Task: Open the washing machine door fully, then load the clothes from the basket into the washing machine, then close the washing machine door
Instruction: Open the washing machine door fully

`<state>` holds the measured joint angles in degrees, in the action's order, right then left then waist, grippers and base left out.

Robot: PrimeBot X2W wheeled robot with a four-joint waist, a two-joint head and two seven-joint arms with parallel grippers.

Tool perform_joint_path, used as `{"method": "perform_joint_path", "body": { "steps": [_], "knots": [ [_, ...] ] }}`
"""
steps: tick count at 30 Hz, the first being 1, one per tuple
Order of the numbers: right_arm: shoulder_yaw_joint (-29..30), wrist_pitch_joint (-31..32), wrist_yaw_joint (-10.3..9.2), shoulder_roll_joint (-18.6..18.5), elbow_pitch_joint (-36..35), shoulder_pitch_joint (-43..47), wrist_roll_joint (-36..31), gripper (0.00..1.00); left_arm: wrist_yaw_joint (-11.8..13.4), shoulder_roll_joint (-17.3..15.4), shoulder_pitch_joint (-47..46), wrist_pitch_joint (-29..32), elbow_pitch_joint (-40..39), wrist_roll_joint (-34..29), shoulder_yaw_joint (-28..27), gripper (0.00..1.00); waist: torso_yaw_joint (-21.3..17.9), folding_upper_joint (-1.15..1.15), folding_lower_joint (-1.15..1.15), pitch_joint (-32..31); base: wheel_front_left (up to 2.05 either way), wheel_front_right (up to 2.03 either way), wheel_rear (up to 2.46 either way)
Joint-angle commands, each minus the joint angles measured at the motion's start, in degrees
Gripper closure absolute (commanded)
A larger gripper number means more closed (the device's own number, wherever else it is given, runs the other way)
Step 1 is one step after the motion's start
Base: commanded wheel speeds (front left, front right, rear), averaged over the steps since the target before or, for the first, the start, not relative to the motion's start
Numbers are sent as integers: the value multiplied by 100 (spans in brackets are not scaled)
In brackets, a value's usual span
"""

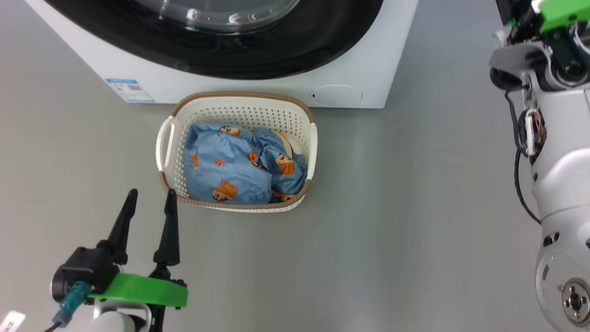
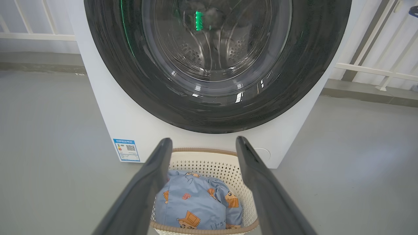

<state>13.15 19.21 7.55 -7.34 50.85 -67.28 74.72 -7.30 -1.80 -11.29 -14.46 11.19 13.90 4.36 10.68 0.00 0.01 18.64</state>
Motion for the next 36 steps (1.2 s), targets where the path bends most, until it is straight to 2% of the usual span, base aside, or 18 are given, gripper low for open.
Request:
{"method": "perform_joint_path", "body": {
  "steps": [1, 18, 36],
  "knots": [
    [-104, 75, -6, 107, -95, -260, -4, 100, 37, -109, -142, -54, -173, 64, -142, 0, 107, 0, -1, 125, 0, 0, 0],
    [-216, 150, -6, 57, 964, -1559, -498, 100, 209, -108, -530, -54, -581, 297, 381, 0, 506, 0, -1, 612, 0, 0, 0],
    [-264, -120, -6, -112, 1626, -2295, -883, 100, 236, -108, -628, -54, -643, 575, 777, 0, 860, 0, -1, 936, 0, 0, 0]
  ]
}}
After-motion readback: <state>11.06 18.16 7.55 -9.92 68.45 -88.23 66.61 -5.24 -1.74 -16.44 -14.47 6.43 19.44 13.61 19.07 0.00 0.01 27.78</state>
